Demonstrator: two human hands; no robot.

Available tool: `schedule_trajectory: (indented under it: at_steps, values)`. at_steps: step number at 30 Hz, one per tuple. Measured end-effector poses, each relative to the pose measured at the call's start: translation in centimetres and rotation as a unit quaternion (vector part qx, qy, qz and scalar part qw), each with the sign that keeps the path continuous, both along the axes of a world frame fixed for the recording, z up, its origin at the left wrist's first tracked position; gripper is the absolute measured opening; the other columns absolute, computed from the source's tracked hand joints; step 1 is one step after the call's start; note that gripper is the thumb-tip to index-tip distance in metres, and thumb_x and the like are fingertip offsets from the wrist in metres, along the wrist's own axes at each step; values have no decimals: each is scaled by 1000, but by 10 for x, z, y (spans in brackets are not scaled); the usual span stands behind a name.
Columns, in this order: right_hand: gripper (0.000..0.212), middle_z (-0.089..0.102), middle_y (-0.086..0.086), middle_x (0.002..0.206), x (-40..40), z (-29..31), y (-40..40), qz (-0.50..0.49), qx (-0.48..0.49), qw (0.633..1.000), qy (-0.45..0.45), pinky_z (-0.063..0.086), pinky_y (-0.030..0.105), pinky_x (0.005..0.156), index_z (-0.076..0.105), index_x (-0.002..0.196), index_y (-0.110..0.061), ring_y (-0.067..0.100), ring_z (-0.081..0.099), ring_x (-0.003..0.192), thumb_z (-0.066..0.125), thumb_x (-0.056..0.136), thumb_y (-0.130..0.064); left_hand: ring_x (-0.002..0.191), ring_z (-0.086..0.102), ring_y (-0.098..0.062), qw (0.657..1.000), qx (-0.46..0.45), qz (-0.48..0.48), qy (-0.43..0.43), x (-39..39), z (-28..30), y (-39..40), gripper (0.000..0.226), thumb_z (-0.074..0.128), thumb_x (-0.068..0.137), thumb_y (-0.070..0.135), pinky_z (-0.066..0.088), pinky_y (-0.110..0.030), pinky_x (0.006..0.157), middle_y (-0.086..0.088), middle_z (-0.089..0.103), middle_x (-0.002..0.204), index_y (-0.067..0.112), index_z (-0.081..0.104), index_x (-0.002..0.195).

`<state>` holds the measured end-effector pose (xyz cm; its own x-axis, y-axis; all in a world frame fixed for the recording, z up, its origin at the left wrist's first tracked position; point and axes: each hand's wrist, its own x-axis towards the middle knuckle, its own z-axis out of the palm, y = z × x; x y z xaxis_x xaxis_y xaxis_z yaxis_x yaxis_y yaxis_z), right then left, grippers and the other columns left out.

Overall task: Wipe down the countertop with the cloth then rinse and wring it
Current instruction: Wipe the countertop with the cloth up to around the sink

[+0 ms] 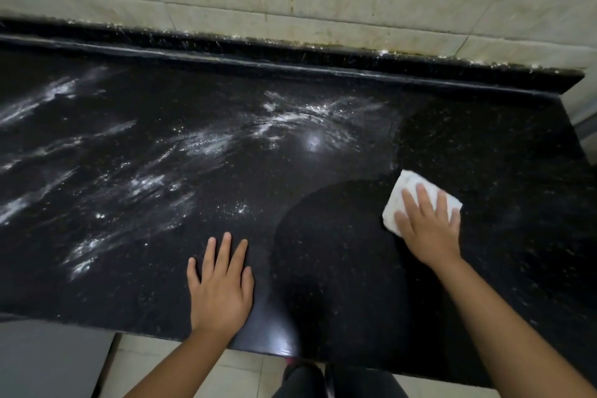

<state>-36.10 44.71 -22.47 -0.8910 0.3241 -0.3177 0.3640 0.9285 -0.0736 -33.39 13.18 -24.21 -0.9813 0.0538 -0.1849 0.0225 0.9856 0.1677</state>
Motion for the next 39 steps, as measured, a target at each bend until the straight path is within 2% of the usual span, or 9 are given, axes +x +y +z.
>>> schedule_trajectory:
  at_steps: [7, 13, 17, 22, 26, 30, 33, 36, 39]
  values:
    - [54, -16, -4, 155, -80, -2, -106, 174, -39, 983, -44, -9, 54, 111, -2, 146, -32, 32, -18, 141, 14, 97, -48, 128, 43, -34, 1000, 4, 3, -9, -2, 5, 5, 53, 27, 87, 36, 31, -60, 99, -12, 52, 135, 14, 56, 126]
    - [50, 54, -1, 134, 4, -21, -86, 381, -15, 923, 50, 17, 45, 107, 50, 125, -33, 33, 41, 126, 28, 83, -51, 127, 43, -32, 1000, -19, -3, 14, -1, 5, 4, 48, 31, 86, 31, 37, -60, 92, -14, 58, 128, 11, 60, 119]
    - [54, 23, -4, 152, 31, -27, 25, 305, 17, 951, 54, 2, 39, 111, 25, 139, -37, 21, 3, 142, 4, 94, -56, 123, 33, -23, 998, -7, -23, 63, -12, 13, 18, 44, 35, 84, 27, 38, -58, 90, -14, 61, 124, 10, 63, 113]
    - [64, 32, 9, 149, -16, -6, 97, 80, 20, 996, 22, 20, 60, 104, 39, 139, -21, 40, 22, 137, 23, 86, -53, 124, 48, -28, 999, 12, -49, 17, -61, 25, 72, 46, 34, 82, 28, 46, -50, 90, -12, 58, 128, 14, 62, 116]
    - [55, -8, -3, 156, -69, 4, 91, -16, -8, 1000, -13, 1, 51, 113, 3, 147, -29, 29, -11, 142, 22, 97, -42, 145, -4, -21, 999, 7, -2, -46, -95, 17, 116, 48, 18, 100, 34, 2, -42, 116, -1, 2, 157, 23, 15, 147]
    - [56, -15, -1, 155, -99, 1, 69, -58, -13, 998, -18, -3, 54, 112, -6, 146, -26, 34, -15, 140, 15, 97, -42, 144, -10, -23, 999, -25, 22, -41, -97, 11, 127, 51, 11, 99, 37, -3, -42, 116, -1, -3, 157, 24, 6, 148]
    - [56, -15, 1, 155, -99, -2, 58, -51, 8, 999, -1, -3, 55, 112, -7, 146, -24, 35, -15, 140, 15, 98, -41, 144, 10, -29, 997, -56, 20, -50, -97, 12, 126, 52, 16, 97, 37, 13, -45, 115, -6, 16, 155, 20, 23, 145]
    - [57, -14, 2, 156, -95, -5, 60, -27, 13, 1000, 3, -4, 55, 112, -6, 147, -23, 35, -15, 140, 16, 97, -41, 103, 64, -34, 998, -56, -38, -11, -100, 13, 119, 50, 32, 83, 36, 53, -44, 80, -12, 67, 114, 14, 68, 109]
    - [58, -15, 3, 155, -95, -6, 63, -19, 5, 1000, -4, -5, 56, 111, -7, 147, -22, 36, -17, 140, 16, 97, -42, 80, 69, -23, 992, -90, -90, 1, -98, 16, 107, 46, 34, 80, 36, 52, -33, 68, -5, 71, 93, 15, 72, 95]
